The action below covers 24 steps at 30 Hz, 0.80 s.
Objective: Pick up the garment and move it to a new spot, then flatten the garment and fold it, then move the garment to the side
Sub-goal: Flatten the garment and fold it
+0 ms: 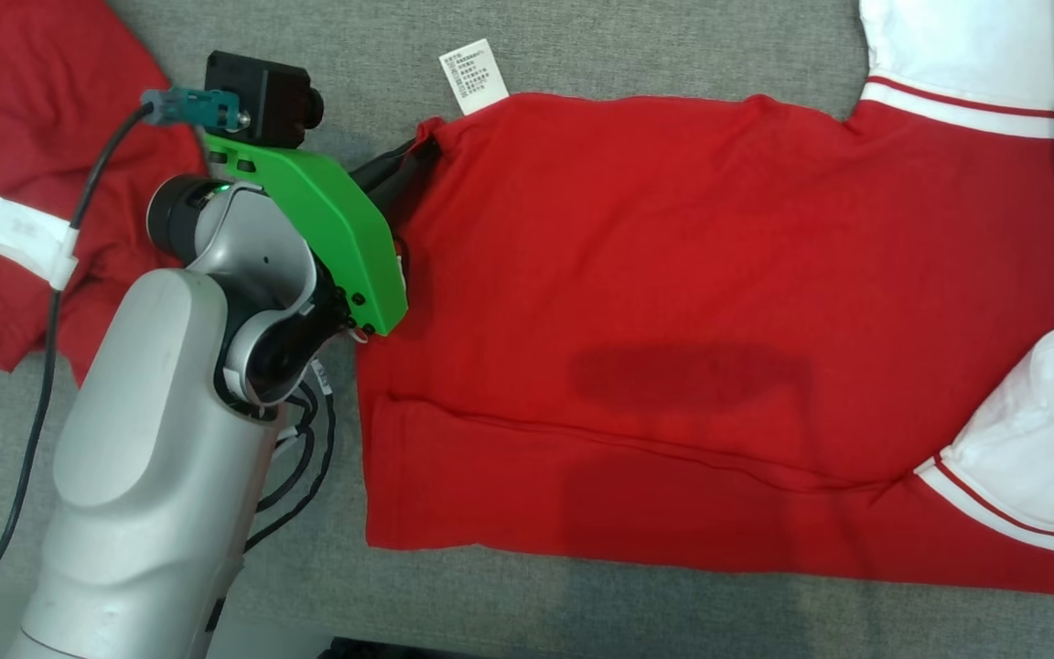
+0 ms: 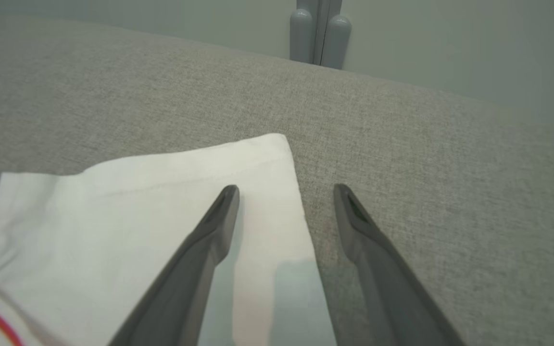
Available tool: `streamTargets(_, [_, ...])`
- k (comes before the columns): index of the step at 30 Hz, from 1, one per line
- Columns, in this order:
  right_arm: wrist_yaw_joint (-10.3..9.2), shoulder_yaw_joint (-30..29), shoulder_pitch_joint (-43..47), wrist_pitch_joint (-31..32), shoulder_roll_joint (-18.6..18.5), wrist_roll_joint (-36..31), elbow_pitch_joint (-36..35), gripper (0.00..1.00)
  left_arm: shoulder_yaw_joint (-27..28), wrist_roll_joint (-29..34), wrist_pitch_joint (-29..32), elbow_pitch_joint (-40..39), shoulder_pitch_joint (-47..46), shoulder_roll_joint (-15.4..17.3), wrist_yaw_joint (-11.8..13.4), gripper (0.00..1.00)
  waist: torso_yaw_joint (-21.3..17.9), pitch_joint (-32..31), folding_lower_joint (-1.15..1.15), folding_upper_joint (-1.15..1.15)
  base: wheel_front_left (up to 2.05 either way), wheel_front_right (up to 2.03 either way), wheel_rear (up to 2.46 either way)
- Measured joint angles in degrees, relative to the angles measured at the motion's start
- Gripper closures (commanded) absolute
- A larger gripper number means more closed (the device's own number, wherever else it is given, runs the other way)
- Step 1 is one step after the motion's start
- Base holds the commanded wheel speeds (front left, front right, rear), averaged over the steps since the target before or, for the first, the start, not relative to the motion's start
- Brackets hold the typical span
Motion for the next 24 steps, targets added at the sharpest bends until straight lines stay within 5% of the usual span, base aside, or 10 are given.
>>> streamTargets(8, [-0.14,0.14,-3.35,3.87,-0.27,0.15,4.05,0.00,-2.83,0.00,-1.36,-0.19,-0.29,-1.25,-0.08,1.00,3.23,0.18,0.00,0.00,0.00,0.00,0.00])
streamTargets(9, [-0.14,0.25,-3.78,4.26,-0.23,0.21,4.41,0.08,-3.05,-0.01,-1.72,-0.15,-0.29,-1.26,-0.09,1.00,3.60,0.19,0.00,0.00,0.00,0.00,0.00])
streamTargets(11, [-0.11,0.47,-4.31,4.44,0.04,0.24,4.81,0.56,-3.05,-0.01,-1.93,-0.02,-0.28,-1.25,-0.10,1.00,3.90,0.21,0.00,0.00,0.00,0.00,0.00])
streamTargets(16, [0.18,0.96,-5.64,4.86,0.80,0.32,5.95,1.00,-3.33,-0.01,-2.74,0.60,-0.26,-1.22,-0.14,1.00,4.47,0.11,0.00,0.00,0.00,0.00,0.00])
streamTargets(24, [1.00,1.21,-6.60,3.28,2.00,0.58,6.73,1.00,-2.42,-0.02,-4.75,1.81,-0.22,0.11,-0.58,1.00,3.28,-0.25,0.00,0.00,0.00,0.00,0.00])
